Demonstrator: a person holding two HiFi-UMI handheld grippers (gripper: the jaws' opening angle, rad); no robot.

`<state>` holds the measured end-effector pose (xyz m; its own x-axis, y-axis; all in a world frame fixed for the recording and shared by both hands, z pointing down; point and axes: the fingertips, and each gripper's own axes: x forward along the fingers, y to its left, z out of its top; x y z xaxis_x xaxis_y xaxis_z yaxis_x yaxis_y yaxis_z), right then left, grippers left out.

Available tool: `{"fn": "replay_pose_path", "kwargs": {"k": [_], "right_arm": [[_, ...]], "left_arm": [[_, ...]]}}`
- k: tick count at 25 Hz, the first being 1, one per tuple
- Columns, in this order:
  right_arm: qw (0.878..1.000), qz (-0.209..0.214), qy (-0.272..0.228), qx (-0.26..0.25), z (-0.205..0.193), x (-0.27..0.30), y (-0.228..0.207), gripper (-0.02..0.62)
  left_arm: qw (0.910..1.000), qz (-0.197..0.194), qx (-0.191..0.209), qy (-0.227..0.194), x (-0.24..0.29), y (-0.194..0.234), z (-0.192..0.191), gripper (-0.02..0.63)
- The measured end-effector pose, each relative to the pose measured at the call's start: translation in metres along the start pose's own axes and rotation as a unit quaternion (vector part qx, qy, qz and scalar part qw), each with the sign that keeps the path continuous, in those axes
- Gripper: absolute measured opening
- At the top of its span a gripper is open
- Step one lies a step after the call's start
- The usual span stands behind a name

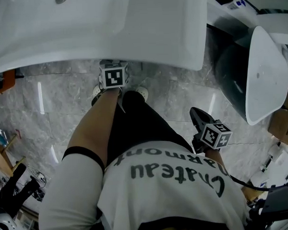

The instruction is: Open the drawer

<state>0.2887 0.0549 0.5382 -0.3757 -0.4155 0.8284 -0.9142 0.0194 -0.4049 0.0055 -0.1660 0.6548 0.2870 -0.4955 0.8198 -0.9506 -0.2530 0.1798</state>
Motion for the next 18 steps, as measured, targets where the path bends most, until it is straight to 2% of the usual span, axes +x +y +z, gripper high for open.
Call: {"fn": "replay_pose_path", "kwargs": {"k": [7,18], "right_arm": [[1.000,0.008,0.006,-0.006,0.009,0.008,0.003,0.012],[1.000,0.020,0.009,-0.019,0.012,0.016,0.014,0.012]], "left_arm": [[0.9997,0.017,0.017,0.001,0.001,0.006,0.006,0.152],[0.9991,0.000,0.037,0.019,-0.007,0.000,-0.019,0.147]]}}
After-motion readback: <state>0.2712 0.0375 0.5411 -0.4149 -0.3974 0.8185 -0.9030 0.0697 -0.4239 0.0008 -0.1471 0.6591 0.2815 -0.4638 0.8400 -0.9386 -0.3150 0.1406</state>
